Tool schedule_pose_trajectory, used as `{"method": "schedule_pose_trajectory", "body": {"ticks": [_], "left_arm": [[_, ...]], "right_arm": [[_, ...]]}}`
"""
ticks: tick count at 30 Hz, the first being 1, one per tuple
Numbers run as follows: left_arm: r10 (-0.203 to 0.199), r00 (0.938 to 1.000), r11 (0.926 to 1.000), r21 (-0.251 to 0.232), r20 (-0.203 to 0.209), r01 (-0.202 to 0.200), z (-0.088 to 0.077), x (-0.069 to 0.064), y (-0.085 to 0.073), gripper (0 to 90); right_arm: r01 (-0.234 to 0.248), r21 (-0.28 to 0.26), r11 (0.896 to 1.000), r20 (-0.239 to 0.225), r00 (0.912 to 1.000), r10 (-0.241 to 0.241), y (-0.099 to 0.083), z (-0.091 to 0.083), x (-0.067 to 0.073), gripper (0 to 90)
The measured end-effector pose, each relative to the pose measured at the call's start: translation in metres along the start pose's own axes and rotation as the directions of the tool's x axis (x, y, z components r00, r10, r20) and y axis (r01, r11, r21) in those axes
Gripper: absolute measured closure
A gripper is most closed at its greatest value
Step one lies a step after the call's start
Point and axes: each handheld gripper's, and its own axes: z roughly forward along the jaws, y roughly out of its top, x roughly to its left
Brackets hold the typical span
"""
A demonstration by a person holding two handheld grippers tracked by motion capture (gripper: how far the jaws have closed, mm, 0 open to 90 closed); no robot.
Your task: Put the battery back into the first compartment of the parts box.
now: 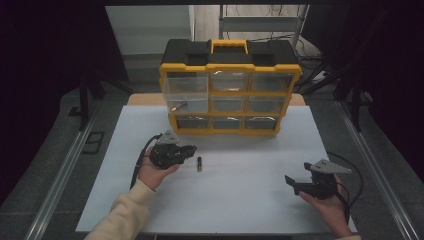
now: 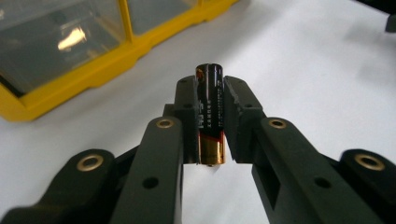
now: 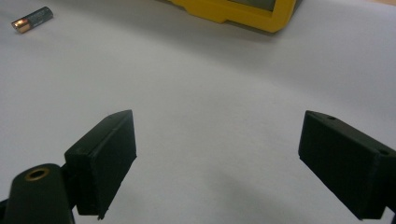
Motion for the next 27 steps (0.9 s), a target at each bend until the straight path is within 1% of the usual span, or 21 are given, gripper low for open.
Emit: {"method": "schedule_pose_trajectory", "body": {"ticks": [1, 4, 5, 9, 12, 14, 18, 22, 25, 27], "left_arm": [[-0.003, 0.9999, 1.0000, -0.006, 0.011, 0.003, -0.001, 0.000, 0.000, 77.4], [0.003, 0.9998, 0.9999, -0.016, 0.018, -0.003, -0.004, 0.000, -0.001, 77.4], [-0.001, 0.9997, 0.9997, -0.023, 0.023, 0.002, -0.005, 0.000, -0.002, 77.4], [-0.008, 0.9997, 0.9986, -0.052, 0.025, 0.009, -0.010, 0.002, -0.003, 77.4], [-0.012, 0.9995, 0.9958, -0.091, 0.028, 0.014, -0.016, 0.002, -0.002, 77.4], [-0.013, 0.9990, 0.9944, -0.105, 0.042, 0.017, -0.020, 0.003, -0.002, 77.4], [-0.028, 0.9982, 0.9892, -0.142, 0.052, 0.036, -0.028, 0.006, -0.001, 77.4], [-0.032, 0.9980, 0.9851, -0.167, 0.054, 0.041, -0.033, 0.007, 0.001, 77.4], [-0.027, 0.9978, 0.9838, -0.175, 0.061, 0.038, -0.035, 0.005, 0.003, 77.4], [-0.021, 0.9980, 0.9830, -0.181, 0.059, 0.031, -0.037, 0.004, 0.004, 77.4]], "right_arm": [[0.000, 0.000, 1.000, 0.000, 1.0000, 0.000, 0.000, 0.000, 0.000, 11.7], [0.001, 0.001, 1.000, 0.000, 1.0000, -0.001, 0.000, 0.000, 0.000, 11.7], [0.001, 0.001, 1.000, 0.000, 1.0000, -0.001, 0.000, 0.000, 0.000, 11.7], [0.001, 0.001, 1.000, 0.000, 1.0000, -0.001, 0.000, 0.000, 0.000, 11.7], [0.001, 0.001, 1.000, 0.000, 1.0000, -0.001, 0.000, 0.000, 0.000, 11.7], [0.001, 0.001, 1.000, 0.000, 1.0000, -0.001, 0.000, 0.000, 0.000, 11.6], [0.001, 0.003, 1.000, 0.000, 1.0000, -0.001, 0.000, 0.001, 0.000, 11.7], [0.001, 0.003, 1.000, 0.000, 1.0000, -0.001, 0.000, 0.001, 0.000, 11.8], [0.001, 0.005, 1.000, 0.003, 1.0000, -0.001, 0.000, 0.001, 0.000, 11.8], [0.002, 0.006, 1.000, 0.004, 1.0000, -0.002, 0.000, 0.001, 0.000, 11.8]]}}
